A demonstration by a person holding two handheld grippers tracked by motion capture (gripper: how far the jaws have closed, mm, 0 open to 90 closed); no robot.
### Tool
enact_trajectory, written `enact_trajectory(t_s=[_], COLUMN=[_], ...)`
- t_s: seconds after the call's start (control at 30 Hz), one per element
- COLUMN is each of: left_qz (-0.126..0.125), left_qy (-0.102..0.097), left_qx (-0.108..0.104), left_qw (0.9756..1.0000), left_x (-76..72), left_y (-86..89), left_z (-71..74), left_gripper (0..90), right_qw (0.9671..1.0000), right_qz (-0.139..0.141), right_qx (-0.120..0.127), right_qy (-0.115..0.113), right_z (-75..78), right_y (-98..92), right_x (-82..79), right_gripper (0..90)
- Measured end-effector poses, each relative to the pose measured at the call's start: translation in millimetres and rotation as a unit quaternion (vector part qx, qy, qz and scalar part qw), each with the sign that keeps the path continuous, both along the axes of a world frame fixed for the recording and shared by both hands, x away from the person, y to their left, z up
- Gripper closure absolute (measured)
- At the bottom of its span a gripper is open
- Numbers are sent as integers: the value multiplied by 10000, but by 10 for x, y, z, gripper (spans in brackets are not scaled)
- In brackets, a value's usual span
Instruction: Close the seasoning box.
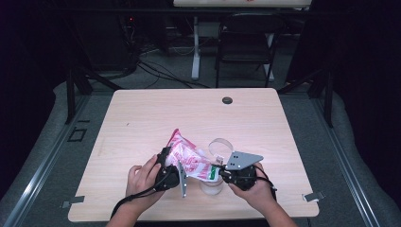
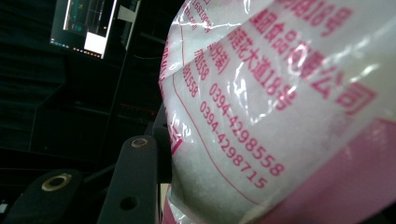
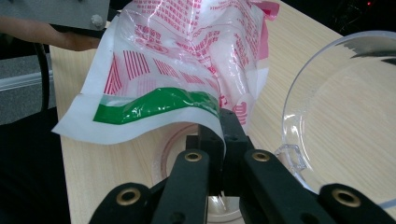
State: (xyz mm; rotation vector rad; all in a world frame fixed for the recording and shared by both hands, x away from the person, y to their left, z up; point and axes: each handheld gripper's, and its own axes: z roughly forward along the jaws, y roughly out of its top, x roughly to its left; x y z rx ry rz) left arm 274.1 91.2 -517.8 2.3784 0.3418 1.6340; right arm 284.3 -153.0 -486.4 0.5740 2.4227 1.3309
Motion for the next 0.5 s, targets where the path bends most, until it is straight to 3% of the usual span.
enact_trajectory(t_s=[0.5], left_qz=[-20], left_qy=[-123], left_qx=[115], left_qw=[9999], left_x=[-3], left_y=[-25], left_z=[14], left_gripper=[616], right_qw=[9999], right_qz=[-44], right_qx=[-5], right_qy=[119], right_z=[-57], right_y=[-32], right_x=[40], right_gripper=[900])
